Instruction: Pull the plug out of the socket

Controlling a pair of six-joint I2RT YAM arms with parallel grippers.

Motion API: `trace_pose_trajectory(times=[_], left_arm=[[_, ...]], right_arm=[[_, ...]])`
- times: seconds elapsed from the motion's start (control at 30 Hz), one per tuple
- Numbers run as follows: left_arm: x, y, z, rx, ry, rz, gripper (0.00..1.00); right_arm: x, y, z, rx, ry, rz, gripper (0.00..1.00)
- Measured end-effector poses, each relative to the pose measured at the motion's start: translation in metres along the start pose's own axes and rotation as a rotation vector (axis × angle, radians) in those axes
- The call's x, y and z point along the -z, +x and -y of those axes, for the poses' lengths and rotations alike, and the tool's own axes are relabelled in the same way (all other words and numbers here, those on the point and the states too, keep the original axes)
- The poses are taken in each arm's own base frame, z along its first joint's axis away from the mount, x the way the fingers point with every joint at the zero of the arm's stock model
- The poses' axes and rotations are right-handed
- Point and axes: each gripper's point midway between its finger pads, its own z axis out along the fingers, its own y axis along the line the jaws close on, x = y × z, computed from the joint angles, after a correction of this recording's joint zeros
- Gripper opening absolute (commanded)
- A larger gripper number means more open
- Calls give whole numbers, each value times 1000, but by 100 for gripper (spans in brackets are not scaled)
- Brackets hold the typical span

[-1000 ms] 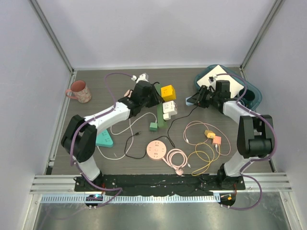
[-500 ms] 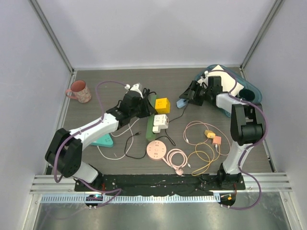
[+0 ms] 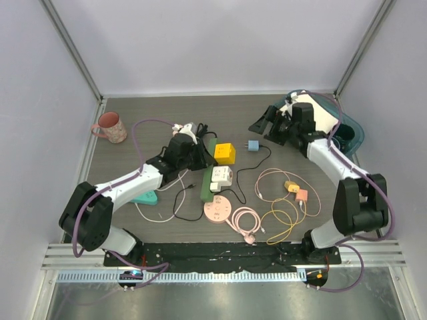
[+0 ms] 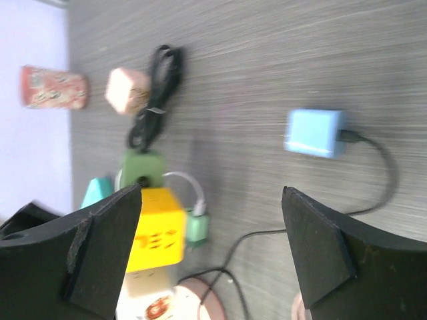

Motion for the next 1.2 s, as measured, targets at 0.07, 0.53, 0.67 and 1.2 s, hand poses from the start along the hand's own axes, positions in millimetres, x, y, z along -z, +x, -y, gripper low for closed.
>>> trace_pose_trajectory(times=[0.07, 0.53, 0.67, 1.2], left_arm=[[-1, -2, 2, 5, 7, 8, 0], [-2, -3, 4, 30, 27, 25, 0], [-3, 0, 3, 38, 31, 21, 0], [-4, -1, 6, 58, 47, 32, 0]], right_arm=[[9, 11, -31, 18, -85, 28, 92], [-2, 79, -80, -40, -228, -41, 100], [-6, 85, -88, -39, -252, -48, 100], [-31, 112, -76, -66, -215, -126, 83]])
